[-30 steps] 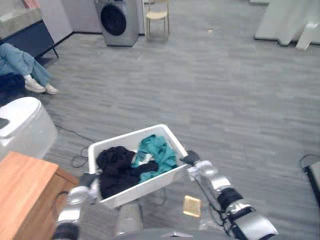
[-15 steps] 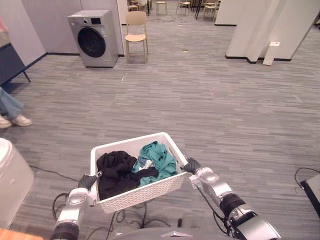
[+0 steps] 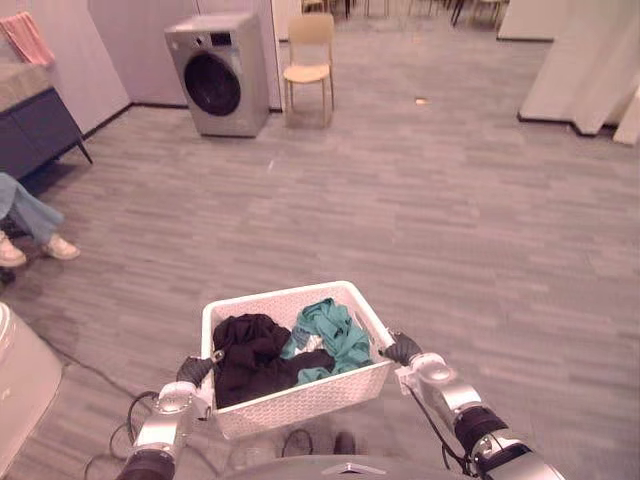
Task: Pick up the laundry basket with both hands and put the clothes into the washing machine.
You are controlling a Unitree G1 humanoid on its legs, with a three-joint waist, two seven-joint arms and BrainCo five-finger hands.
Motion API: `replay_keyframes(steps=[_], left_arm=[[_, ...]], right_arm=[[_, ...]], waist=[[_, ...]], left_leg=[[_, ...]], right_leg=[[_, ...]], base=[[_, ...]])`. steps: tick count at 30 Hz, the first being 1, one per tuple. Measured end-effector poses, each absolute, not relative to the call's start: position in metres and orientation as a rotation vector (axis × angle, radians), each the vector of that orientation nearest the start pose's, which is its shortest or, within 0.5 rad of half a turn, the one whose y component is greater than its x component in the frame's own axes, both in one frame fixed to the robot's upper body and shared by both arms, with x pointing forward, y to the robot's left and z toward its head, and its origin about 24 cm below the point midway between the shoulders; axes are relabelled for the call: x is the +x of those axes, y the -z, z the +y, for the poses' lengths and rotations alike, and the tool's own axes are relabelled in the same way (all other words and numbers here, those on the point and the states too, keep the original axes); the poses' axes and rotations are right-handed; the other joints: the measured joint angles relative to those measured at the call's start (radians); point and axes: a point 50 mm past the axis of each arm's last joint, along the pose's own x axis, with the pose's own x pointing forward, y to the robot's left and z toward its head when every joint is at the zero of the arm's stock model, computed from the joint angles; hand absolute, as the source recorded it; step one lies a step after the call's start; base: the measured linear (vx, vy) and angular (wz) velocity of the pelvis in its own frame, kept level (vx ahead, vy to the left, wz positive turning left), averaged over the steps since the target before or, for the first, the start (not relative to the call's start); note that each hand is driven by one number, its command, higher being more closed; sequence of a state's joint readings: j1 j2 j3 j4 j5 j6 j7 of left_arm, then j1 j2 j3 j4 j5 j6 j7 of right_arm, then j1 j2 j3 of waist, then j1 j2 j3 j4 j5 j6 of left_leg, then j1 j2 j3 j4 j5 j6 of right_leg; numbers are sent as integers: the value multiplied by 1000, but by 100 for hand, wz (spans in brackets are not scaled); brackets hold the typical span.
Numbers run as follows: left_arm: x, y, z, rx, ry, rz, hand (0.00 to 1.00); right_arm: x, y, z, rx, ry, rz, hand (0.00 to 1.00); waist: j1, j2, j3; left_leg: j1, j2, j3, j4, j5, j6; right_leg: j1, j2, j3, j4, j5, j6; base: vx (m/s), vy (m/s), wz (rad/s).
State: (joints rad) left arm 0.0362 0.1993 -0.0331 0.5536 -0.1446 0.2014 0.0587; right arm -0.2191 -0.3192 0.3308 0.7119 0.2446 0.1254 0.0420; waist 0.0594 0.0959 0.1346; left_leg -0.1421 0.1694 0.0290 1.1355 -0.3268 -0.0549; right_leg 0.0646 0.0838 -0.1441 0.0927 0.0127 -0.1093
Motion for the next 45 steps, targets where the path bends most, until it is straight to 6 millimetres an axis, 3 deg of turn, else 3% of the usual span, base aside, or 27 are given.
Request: replay_keyframes(steps=[1,3,5,6,9,11,12,13,14,16,18,19,21,22,23,25,26,29,30,31,33,35,38,41,43,44,45], left_arm=[[192,93,211,81,-134,775,100],[200,87,217,88,-147,742,100],[199,86,218,75,-156,736,100],[197,85,219,68,-163,733,100],[197,85,223,29,-200,728,100],[194,87,224,22,-204,736,100],[193,89,221,16,-200,746,100],[191,94,213,-7,-191,764,100],[188,97,211,-8,-192,783,100],[183,102,210,20,-170,811,100],[184,100,213,34,-175,805,100],[186,98,216,46,-175,793,100],[188,96,218,51,-175,782,100],[189,95,218,54,-173,781,100],[189,94,218,62,-168,777,100],[190,94,219,77,-160,777,100],[190,93,220,80,-157,777,100],[182,98,219,95,-148,816,100],[177,99,226,109,-163,826,100],[174,102,221,91,-160,837,100],[173,104,213,66,-153,841,100],[176,101,215,62,-158,816,100],[183,96,218,67,-156,783,100],[188,91,220,65,-164,745,100],[191,89,219,64,-159,736,100],[191,90,216,53,-157,738,100],[191,90,216,51,-159,738,100]], right_arm=[[252,69,-186,-217,-171,663,100],[263,58,-183,-213,-173,610,100],[264,57,-182,-207,-173,601,100],[264,57,-181,-206,-176,601,100],[263,59,-176,-193,-185,606,100],[264,59,-175,-193,-187,602,100],[261,62,-177,-193,-183,616,100],[260,62,-181,-204,-176,623,100],[259,64,-182,-205,-173,633,100],[247,75,-185,-217,-176,685,100],[244,77,-183,-217,-186,689,100],[246,75,-181,-213,-190,676,100],[249,71,-180,-213,-193,656,100],[249,71,-180,-214,-194,655,100],[248,71,-180,-211,-195,657,100],[245,73,-180,-203,-194,662,100],[244,74,-181,-196,-191,666,100],[222,88,-181,-181,-191,734,100],[221,90,-175,-166,-207,738,100],[220,90,-181,-183,-198,740,100],[225,86,-188,-207,-191,730,100],[228,84,-186,-207,-192,722,100],[244,69,-183,-210,-197,651,100],[247,67,-181,-205,-198,641,100],[248,66,-183,-193,-185,636,100],[249,65,-185,-195,-176,633,100],[250,64,-185,-198,-176,630,100]], waist=[[0,-3,2],[8,-15,21],[25,-24,28],[33,-9,18],[46,-2,15],[48,-31,-4],[40,-69,-14],[42,-65,-10],[39,-62,-11],[-3,-51,-1],[-11,-67,-11],[-6,-76,-19],[-3,-73,-18],[-4,-63,-18],[-8,-58,-16],[-22,-71,-19],[-29,-85,-22],[-51,-68,-46],[-49,-80,-62],[-48,-20,-69],[-4,41,-54],[15,24,-40],[14,-19,-12],[17,-36,4],[14,-34,7],[20,-17,-2],[21,-8,-7]], left_leg=[[-23,-5,1,-65,0,1],[-67,-26,-3,-416,14,16],[-65,-46,-49,-790,123,2],[-65,-38,-83,-982,196,-25],[-89,-2,-50,-970,267,-17],[-73,-22,22,-946,311,-18],[-28,-77,53,-953,303,-16],[36,-103,66,-966,280,-19],[68,-114,76,-964,265,-2],[218,-139,69,-978,220,63],[251,-139,71,-962,220,71],[265,-139,77,-961,209,60],[286,-142,63,-961,204,53],[293,-143,43,-967,204,54],[302,-147,19,-981,203,55],[319,-165,-24,-1008,200,56],[329,-173,-32,-1016,185,31],[406,-131,-86,-936,41,23],[341,-116,-81,-730,-9,-44],[216,-38,-68,-432,-7,-51],[76,47,-55,-55,82,9],[9,43,-19,130,67,24],[-58,-31,30,-68,53,9],[-96,-8,88,-503,72,9],[-104,-2,27,-755,130,-4],[-102,26,-29,-903,166,-31],[-113,50,-28,-915,174,-25]], right_leg=[[11,1,1,-14,0,0],[46,2,35,-62,-12,-11],[73,6,66,-101,-19,-4],[76,22,86,-125,-27,14],[104,30,156,-111,-70,54],[65,-16,205,-13,-158,80],[69,-82,213,57,-206,112],[-18,-95,203,332,-237,117],[-72,-113,183,480,-207,95],[-152,-139,166,827,3,85],[-196,-141,164,878,-104,106],[-236,-140,152,818,-163,117],[-285,-131,156,636,-195,141],[-307,-128,160,462,-180,152],[-313,-134,171,221,-113,167],[-331,-162,194,8,-44,205],[-347,-175,208,-4,-36,219],[-294,-168,191,124,-36,189],[-280,-157,185,179,7,182],[-264,-102,145,218,-24,163],[-181,-32,127,207,-43,114],[-79,-28,132,169,-66,86],[57,-66,136,58,-74,74],[138,-78,123,-12,-95,83],[154,-84,120,-1,-132,103],[143,-84,134,25,-173,122],[134,-86,145,49,-206,131]], base=[[282,-70,-10],[254,-1,-26],[243,91,-44],[269,175,-69],[271,204,-74],[333,239,-75],[464,284,-63],[398,236,-58],[399,266,-37],[363,293,24],[388,272,21],[335,201,4],[387,126,-1],[514,60,8],[522,33,20],[374,-41,47],[471,-142,90],[619,-312,108],[613,-418,85],[595,-410,62],[596,-322,-1],[469,-191,-17],[485,-124,-1],[319,46,11],[301,151,4],[300,243,-23],[305,277,-29]])
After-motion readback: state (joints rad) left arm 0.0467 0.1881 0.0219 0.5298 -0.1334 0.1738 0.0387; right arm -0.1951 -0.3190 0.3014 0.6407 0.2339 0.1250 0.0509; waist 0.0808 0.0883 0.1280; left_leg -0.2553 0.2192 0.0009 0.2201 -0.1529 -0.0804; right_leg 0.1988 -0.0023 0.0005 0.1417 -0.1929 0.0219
